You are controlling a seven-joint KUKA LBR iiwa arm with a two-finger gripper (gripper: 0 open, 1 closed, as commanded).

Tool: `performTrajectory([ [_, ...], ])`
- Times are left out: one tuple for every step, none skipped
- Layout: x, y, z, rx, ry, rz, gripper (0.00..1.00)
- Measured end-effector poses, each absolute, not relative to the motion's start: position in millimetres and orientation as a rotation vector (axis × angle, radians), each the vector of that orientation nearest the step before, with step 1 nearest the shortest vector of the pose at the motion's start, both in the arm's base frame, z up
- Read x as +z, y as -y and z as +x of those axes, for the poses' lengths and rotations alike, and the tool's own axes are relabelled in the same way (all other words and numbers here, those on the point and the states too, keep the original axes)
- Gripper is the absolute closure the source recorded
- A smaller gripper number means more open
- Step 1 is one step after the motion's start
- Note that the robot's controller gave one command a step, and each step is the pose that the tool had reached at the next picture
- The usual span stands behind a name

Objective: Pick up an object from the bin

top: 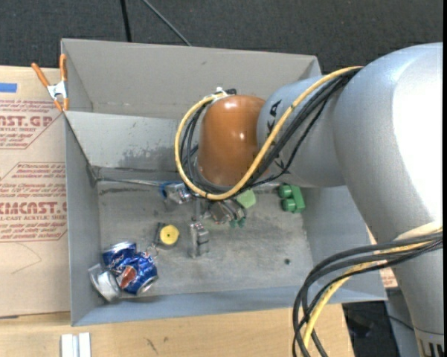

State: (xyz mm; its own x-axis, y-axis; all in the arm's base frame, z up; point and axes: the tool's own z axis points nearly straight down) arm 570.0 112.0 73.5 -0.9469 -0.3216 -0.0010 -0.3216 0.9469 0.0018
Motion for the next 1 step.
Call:
performTrajectory([
  [69.2,-157.0,527.1,0.004,-2.878,-1.261,0.0],
])
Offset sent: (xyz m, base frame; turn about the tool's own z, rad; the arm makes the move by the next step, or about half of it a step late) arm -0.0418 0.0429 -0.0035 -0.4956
